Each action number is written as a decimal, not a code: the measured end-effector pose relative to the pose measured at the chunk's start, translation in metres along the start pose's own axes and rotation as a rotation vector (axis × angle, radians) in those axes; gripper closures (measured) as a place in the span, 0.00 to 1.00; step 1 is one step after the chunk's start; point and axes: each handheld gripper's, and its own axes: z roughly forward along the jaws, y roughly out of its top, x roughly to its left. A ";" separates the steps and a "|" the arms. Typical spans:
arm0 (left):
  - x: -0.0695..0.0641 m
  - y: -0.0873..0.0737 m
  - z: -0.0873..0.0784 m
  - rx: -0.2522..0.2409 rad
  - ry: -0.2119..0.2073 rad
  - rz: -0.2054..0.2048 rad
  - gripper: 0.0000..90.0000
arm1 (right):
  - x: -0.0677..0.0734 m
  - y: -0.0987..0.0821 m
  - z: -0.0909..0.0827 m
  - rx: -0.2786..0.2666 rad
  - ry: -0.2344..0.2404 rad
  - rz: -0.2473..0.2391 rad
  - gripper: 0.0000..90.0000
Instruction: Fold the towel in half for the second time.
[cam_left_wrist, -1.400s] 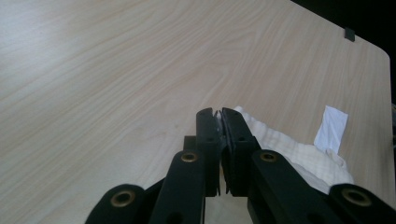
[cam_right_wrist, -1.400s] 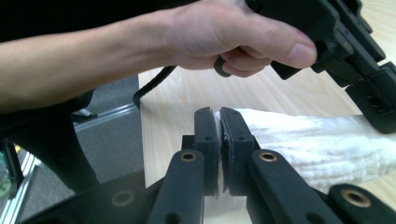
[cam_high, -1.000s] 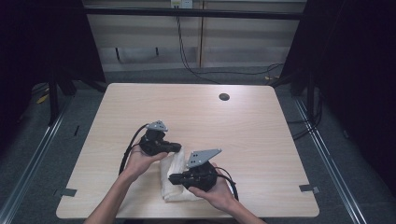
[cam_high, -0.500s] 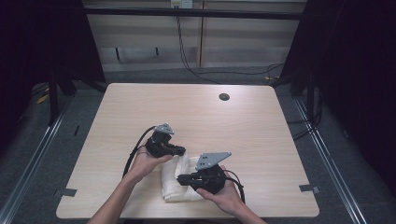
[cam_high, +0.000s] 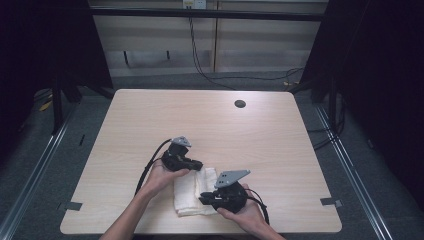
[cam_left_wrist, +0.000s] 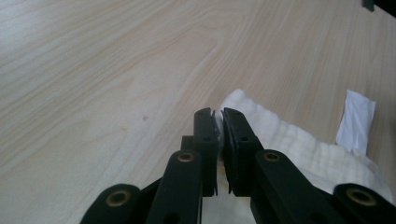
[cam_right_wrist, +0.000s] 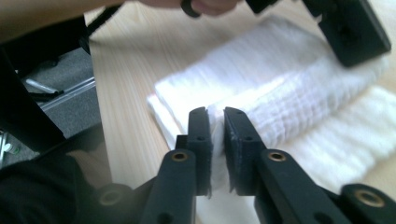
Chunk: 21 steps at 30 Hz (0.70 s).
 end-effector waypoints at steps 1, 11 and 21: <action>0.000 0.001 0.001 0.003 0.000 0.003 0.94 | 0.000 -0.003 -0.002 0.008 -0.008 0.006 0.89; -0.007 0.010 0.014 -0.001 -0.047 0.023 0.91 | -0.012 -0.021 -0.011 0.017 -0.022 0.043 0.82; -0.011 0.014 0.022 -0.002 -0.064 0.024 0.85 | -0.015 -0.027 -0.015 0.034 -0.050 0.063 0.69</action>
